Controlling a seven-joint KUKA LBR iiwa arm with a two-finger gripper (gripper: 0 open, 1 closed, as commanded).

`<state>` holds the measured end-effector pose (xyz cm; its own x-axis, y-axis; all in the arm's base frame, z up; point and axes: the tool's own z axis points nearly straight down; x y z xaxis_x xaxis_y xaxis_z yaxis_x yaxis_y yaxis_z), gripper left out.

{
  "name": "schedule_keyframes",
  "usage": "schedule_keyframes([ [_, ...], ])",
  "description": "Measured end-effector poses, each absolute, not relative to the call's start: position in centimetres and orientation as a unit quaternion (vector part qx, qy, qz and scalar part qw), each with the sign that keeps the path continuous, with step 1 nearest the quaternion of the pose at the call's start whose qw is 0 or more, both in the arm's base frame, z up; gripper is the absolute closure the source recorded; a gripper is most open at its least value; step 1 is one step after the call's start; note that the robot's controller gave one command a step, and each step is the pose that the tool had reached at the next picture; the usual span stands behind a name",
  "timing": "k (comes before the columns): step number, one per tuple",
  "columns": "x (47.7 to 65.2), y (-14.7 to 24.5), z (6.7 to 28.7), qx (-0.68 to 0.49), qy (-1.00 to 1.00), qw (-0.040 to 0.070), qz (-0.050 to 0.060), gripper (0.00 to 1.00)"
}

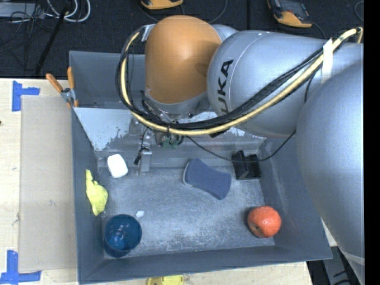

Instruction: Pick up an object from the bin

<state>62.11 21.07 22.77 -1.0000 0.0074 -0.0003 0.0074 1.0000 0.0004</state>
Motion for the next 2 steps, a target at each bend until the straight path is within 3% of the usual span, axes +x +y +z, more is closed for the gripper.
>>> schedule_keyframes([
  [1, 62.1, 21.1, 22.8, 0.004, 1.0, 0.0, 0.0, 0.0],
  [2, 60.3, 22.8, 20.8, -0.017, 1.0, 0.001, 0.0, 0.0],
])
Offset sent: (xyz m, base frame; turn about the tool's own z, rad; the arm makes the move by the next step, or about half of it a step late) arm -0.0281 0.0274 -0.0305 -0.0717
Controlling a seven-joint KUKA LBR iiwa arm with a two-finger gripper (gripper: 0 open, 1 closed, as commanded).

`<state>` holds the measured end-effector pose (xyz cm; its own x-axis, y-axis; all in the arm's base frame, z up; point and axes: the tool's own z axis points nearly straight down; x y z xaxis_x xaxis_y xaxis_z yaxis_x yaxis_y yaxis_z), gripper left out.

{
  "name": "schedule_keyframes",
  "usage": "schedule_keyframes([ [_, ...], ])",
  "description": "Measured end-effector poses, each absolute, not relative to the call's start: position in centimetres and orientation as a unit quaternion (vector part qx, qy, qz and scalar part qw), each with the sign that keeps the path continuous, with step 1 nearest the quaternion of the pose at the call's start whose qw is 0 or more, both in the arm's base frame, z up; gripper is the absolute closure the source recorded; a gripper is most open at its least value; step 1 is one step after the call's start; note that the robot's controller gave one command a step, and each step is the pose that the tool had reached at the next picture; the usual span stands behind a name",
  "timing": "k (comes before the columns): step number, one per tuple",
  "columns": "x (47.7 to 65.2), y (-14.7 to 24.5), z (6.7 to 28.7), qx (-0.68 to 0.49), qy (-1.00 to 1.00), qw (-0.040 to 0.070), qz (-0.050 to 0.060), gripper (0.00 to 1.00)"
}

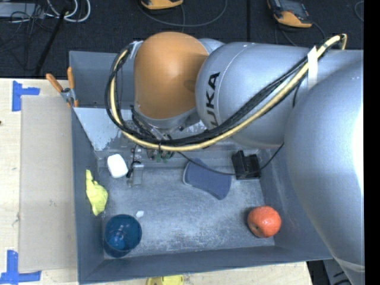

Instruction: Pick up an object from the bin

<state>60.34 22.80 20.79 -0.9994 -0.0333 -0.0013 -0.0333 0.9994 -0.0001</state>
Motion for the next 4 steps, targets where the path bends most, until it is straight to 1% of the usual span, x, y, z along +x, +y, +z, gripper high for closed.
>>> schedule_keyframes([
  [1, 59.7, 23.3, 18.7, 0.032, 0.999, 0.0, 0.0, 0.0],
  [2, 57.4, 23.6, 15.7, 0.116, 0.993, 0.0, 0.0, 0.0],
  [3, 57.1, 23.7, 11.2, 0.003, 1.0, 0.002, 0.001, 0.0],
  [4, 53.6, 23.9, 8.3, -0.006, 1.0, 0.004, 0.001, 0.0],
])
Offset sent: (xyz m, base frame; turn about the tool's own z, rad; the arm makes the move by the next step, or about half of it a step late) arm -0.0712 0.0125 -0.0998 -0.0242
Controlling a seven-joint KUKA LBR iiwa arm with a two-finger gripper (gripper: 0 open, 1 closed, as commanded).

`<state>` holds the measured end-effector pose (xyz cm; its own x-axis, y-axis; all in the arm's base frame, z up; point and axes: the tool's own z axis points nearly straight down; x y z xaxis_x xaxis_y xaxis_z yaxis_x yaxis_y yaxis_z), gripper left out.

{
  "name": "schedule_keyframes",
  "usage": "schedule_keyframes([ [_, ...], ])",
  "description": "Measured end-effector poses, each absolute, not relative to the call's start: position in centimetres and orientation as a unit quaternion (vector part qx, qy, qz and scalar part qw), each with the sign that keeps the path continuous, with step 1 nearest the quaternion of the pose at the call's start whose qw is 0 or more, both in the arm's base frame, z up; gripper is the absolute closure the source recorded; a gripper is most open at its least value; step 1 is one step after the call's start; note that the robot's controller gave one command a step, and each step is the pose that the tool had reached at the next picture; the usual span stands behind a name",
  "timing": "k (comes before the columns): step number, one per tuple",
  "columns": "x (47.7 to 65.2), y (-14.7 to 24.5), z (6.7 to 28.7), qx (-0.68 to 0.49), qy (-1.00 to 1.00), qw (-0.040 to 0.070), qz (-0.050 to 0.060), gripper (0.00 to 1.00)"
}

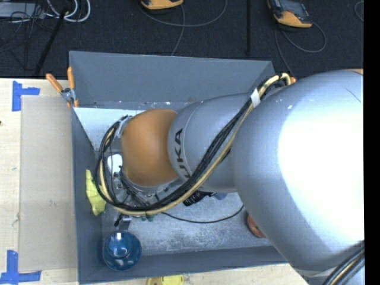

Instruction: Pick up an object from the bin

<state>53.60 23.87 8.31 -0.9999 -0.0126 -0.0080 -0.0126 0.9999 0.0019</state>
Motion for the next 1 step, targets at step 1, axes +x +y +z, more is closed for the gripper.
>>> schedule_keyframes([
  [1, 51.94, 21.13, 7.69, 0.071, 0.997, 0.003, 0.004, 0.0],
])
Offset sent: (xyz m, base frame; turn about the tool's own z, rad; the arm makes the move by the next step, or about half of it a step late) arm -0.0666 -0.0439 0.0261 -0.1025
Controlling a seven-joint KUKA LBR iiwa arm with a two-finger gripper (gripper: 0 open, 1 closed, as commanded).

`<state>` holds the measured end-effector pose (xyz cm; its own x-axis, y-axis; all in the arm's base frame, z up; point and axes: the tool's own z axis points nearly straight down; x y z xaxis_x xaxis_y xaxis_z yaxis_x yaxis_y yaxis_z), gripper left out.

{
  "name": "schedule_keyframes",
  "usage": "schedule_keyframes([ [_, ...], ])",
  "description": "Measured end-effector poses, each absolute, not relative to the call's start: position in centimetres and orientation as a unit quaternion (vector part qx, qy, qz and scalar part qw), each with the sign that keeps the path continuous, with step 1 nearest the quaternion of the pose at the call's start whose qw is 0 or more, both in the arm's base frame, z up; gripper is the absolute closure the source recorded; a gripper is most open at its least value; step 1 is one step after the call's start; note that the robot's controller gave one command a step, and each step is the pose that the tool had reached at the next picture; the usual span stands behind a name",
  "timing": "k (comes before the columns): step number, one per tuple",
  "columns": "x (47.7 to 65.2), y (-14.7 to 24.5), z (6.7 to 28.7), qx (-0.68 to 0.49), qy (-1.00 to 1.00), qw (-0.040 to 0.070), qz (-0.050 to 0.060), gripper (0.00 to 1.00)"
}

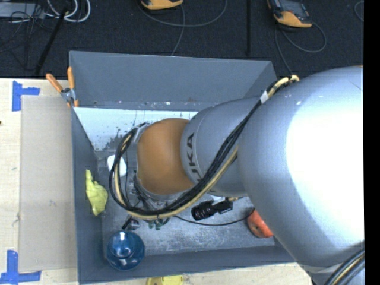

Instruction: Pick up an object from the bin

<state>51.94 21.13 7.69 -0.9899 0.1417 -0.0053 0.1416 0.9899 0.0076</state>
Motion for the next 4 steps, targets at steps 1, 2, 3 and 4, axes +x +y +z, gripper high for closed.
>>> schedule_keyframes([
  [1, 49.5, 19.3, 8.9, 0.043, 0.999, -0.001, -0.001, 0.0],
  [2, 52.5, 18.0, 14.9, -0.055, 0.998, -0.002, -0.001, 0.0],
  [3, 50.8, 13.9, 16.2, -0.031, 0.999, 0.008, 0.002, 0.0],
  [4, 50.1, 15.1, 12.0, -0.056, 0.998, 0.0, -0.002, 0.0],
])
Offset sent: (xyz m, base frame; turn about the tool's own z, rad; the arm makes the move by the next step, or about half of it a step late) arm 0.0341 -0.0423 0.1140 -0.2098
